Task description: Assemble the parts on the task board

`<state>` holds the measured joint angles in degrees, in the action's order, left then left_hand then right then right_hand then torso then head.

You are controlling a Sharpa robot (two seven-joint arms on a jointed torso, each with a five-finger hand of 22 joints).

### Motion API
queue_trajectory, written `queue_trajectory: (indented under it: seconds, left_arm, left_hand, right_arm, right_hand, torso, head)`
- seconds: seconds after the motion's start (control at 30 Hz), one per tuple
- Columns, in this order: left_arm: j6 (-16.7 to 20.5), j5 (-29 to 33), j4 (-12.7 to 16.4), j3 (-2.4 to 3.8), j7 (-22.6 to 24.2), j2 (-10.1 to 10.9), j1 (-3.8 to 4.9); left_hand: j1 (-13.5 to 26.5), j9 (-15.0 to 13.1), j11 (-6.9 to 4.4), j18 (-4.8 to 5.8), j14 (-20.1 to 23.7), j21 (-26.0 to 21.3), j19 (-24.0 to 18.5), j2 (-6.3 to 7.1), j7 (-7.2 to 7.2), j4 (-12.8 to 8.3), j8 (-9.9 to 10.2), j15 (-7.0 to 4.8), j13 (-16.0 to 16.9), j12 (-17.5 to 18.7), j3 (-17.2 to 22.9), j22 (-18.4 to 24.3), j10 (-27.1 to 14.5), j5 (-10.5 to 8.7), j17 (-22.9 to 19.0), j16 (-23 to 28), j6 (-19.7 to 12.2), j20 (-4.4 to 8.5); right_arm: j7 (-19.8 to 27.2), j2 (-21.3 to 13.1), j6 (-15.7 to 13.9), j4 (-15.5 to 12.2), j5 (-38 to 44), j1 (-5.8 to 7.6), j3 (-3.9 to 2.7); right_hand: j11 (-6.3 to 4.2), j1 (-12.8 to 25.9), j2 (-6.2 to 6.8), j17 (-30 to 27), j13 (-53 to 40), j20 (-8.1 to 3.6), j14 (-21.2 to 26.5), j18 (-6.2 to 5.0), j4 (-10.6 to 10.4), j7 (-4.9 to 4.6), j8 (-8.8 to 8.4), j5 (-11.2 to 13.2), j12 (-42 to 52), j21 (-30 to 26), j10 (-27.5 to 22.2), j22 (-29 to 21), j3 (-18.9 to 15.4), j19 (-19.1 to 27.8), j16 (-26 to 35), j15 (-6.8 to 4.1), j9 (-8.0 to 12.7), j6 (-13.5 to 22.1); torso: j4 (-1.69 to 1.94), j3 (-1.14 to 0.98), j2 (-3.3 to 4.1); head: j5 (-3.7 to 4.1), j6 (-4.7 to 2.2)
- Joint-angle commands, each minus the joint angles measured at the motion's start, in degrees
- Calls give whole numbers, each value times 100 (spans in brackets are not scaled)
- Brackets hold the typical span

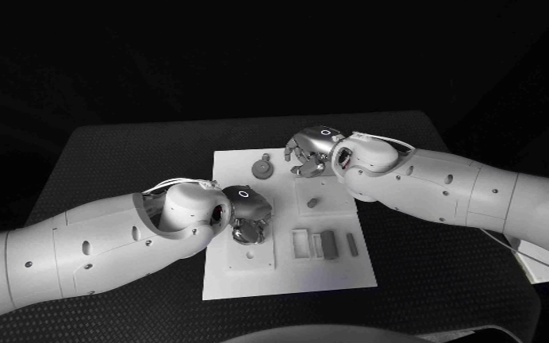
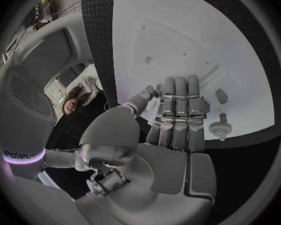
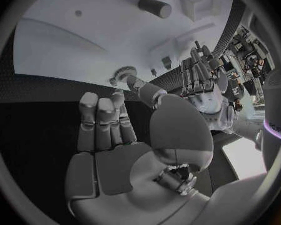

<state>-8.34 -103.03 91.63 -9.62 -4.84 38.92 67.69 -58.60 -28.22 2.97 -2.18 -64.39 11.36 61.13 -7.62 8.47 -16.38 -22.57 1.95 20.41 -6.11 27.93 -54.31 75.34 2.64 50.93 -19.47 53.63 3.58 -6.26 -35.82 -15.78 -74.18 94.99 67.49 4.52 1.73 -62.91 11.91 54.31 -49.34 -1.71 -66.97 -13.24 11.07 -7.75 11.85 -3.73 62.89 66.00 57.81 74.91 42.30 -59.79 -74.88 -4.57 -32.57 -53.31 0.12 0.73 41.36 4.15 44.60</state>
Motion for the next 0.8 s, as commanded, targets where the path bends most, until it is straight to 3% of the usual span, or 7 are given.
queue_trajectory:
  seconds: [0.03, 0.8]
  left_arm:
    - [76, -104, 15, -1, 57, -4, 4]
    - [76, -334, -83, -13, -92, -122, 2]
  left_hand:
    - [-46, -13, -8, -73, -42, 22, 31, 2, -177, -1, -30, -8, 9, -19, 44, -8, 51, 19, 8, -30, 229, 2]
    - [-55, -25, -13, -70, -55, 32, 39, 18, -183, 0, -33, -14, 18, -19, 59, -19, 66, 19, 27, -29, 241, 10]
  right_arm:
    - [42, 4, 73, -5, -4, 3, -3]
    - [46, 7, 123, -32, -4, 7, -3]
  right_hand:
    - [-14, -16, -41, -2, 9, -14, -31, -176, 34, -27, 11, -13, 18, 28, 35, 78, 1, -15, -12, 8, 6, 5]
    - [-14, -13, -47, -2, 12, -13, -32, -176, 43, -27, 14, -12, 18, 28, 36, 78, -1, -14, -11, 9, 13, 4]
  torso:
    - [-2, -1, 1]
    - [-3, -6, 0]
  head:
    - [7, 2]
    - [-1, -14]
